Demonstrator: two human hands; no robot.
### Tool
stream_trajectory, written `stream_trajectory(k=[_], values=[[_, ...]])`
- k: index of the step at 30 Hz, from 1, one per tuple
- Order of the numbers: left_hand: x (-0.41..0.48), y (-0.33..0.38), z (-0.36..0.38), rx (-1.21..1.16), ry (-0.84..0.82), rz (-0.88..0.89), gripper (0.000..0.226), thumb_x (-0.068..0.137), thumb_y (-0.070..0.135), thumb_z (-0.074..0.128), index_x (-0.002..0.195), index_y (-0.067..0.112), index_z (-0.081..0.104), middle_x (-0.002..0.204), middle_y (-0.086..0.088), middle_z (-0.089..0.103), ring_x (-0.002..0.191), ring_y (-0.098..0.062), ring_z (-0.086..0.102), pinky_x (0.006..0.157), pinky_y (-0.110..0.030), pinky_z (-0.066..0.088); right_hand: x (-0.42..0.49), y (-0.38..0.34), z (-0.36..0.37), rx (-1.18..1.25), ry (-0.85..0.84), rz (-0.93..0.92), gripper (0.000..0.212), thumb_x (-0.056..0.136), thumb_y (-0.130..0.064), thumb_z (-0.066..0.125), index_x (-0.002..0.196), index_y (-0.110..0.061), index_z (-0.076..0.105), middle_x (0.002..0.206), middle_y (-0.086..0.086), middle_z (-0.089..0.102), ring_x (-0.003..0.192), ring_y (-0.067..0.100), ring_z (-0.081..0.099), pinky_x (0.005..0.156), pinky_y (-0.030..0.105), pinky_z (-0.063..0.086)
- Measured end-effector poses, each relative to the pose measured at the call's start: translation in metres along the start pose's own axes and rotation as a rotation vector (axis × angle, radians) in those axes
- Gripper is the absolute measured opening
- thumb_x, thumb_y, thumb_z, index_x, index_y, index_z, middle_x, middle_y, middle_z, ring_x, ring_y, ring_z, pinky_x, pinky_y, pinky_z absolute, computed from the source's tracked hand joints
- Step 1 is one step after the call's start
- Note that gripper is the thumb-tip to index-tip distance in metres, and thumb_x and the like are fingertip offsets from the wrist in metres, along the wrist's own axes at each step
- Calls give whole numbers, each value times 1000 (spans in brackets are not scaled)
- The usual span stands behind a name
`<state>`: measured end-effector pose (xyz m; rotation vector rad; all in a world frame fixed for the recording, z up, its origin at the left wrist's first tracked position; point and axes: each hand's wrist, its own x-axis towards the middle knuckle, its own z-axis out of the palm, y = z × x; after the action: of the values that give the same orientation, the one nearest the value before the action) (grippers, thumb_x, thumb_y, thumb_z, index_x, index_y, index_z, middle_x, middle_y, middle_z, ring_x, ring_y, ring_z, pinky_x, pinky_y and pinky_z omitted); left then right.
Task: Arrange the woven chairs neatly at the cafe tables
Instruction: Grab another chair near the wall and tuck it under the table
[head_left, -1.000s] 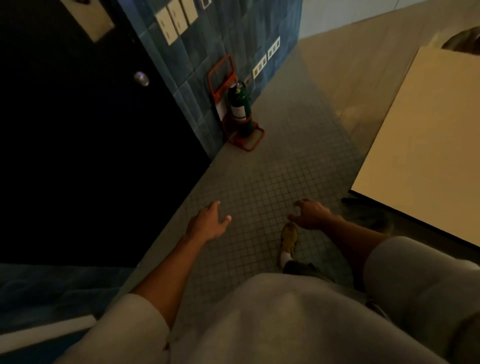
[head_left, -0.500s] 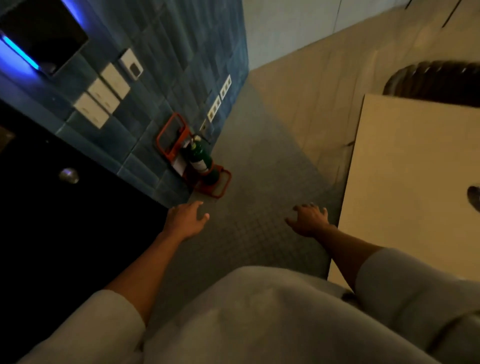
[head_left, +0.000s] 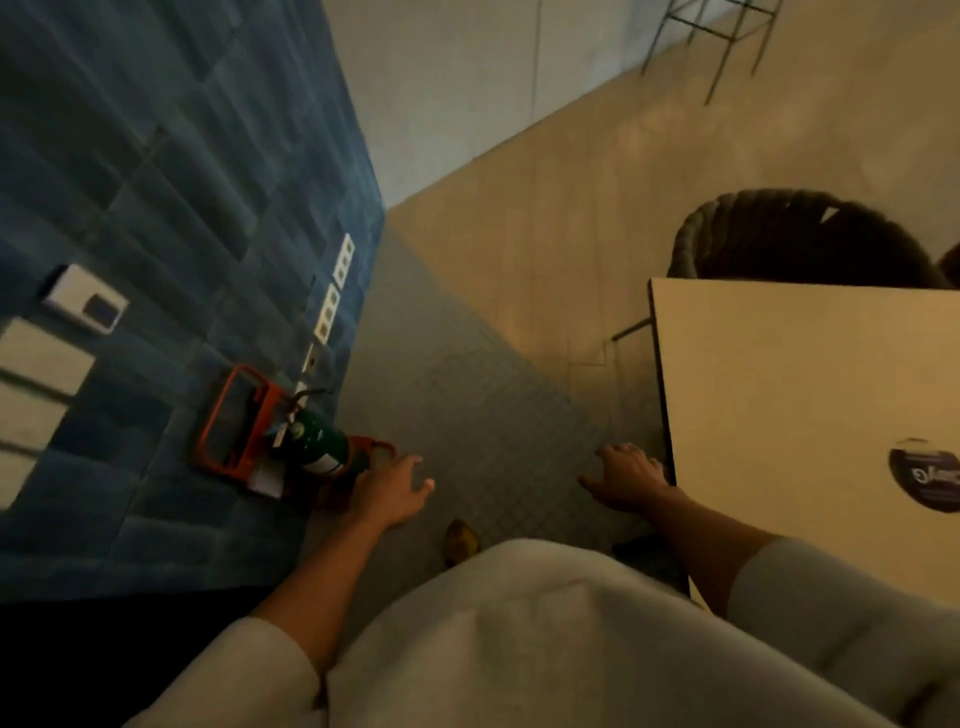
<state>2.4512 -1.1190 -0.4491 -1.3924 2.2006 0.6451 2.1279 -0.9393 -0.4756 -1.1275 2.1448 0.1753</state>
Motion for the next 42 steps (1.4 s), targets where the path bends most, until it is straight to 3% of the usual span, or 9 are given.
stream_trajectory(k=[4, 6, 12, 17, 24, 30, 42], values=[[83, 27, -58, 46, -45, 148, 71, 89, 69, 44, 150, 31, 42, 147, -7, 55, 133, -30, 53, 111, -44, 43, 44, -3, -55, 141, 77, 186, 78, 89, -70, 53, 150, -21, 44, 152, 12, 46, 141, 33, 42, 113, 53, 38], [131, 41, -92, 110, -32, 219, 66, 94, 63, 47, 150, 28, 43, 147, -10, 55, 133, -31, 52, 110, -43, 43, 66, -10, -79, 229, 134, 229, 78, 89, -70, 53, 148, -19, 46, 148, 13, 50, 134, 34, 49, 108, 51, 45], [213, 104, -174, 264, 25, 402, 61, 98, 59, 47, 150, 28, 44, 145, -10, 57, 133, -31, 52, 108, -43, 40, 102, -23, -95, 315, 155, 354, 74, 91, -69, 49, 146, -20, 48, 149, 12, 48, 136, 34, 46, 110, 53, 39], [285, 150, -210, 331, 23, 459, 61, 97, 58, 49, 149, 28, 45, 146, -9, 56, 133, -31, 52, 108, -42, 40, 156, -10, -119, 277, 75, 353, 74, 93, -65, 49, 149, -18, 42, 156, 13, 39, 146, 34, 31, 119, 55, 24], [377, 215, -276, 435, -16, 413, 63, 96, 61, 46, 149, 28, 44, 149, -7, 53, 136, -29, 49, 112, -41, 36, 283, 26, -231, 267, 126, 214, 70, 93, -61, 53, 147, -17, 43, 151, 13, 45, 138, 36, 41, 111, 52, 34], [449, 307, -360, 431, 140, 426, 61, 97, 57, 45, 150, 26, 43, 149, -8, 53, 136, -30, 48, 114, -44, 33, 378, 75, -360, 214, 196, 127, 71, 93, -65, 48, 145, -17, 44, 148, 13, 47, 134, 37, 45, 108, 55, 38], [583, 453, -417, 520, 71, 621, 61, 96, 58, 46, 148, 26, 44, 148, -6, 54, 135, -29, 48, 112, -44, 34, 477, 128, -433, 333, 127, 262, 78, 92, -68, 47, 150, -17, 40, 154, 11, 42, 137, 38, 44, 109, 55, 37]])
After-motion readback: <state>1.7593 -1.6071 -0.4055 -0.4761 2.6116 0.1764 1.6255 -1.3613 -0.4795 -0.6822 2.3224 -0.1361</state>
